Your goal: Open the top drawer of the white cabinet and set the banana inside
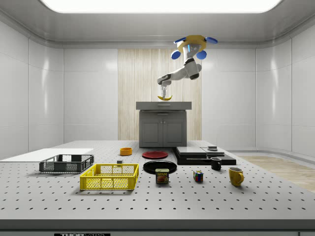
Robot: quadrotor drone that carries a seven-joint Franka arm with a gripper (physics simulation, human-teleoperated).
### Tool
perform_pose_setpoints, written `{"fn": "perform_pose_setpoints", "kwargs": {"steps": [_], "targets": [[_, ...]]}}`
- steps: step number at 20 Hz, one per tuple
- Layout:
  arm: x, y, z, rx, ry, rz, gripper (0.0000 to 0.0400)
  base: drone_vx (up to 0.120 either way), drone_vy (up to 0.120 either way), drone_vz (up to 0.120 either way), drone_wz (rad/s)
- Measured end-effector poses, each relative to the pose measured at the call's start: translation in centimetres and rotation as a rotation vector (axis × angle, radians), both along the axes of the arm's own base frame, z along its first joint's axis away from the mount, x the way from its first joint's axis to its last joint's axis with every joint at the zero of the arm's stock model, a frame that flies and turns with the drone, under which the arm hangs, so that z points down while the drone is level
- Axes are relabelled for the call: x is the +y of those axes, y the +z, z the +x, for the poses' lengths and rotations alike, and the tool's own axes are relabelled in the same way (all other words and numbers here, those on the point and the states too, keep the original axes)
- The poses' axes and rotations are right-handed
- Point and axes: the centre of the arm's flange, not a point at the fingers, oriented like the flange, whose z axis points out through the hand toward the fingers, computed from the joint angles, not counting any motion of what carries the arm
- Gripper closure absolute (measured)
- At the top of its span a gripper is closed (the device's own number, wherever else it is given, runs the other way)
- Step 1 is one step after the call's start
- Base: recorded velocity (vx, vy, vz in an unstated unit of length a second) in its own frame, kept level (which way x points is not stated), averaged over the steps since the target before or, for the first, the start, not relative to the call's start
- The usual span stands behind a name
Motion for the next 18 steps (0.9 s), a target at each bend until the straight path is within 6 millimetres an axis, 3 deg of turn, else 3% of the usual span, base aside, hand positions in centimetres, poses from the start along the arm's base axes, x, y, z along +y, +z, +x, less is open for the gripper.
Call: {"fn": "perform_pose_setpoints", "kwargs": {"steps": [7, 18], "targets": [[0.00, 0.00, 0.00, 0.000, 0.000, 0.000, 0.0210, -0.120, -0.120, 0.114, 0.000], [0.00, 0.00, 0.00, 0.000, 0.000, 0.000, 0.0210, -0.004, -0.120, 0.000, 0.000]]}}
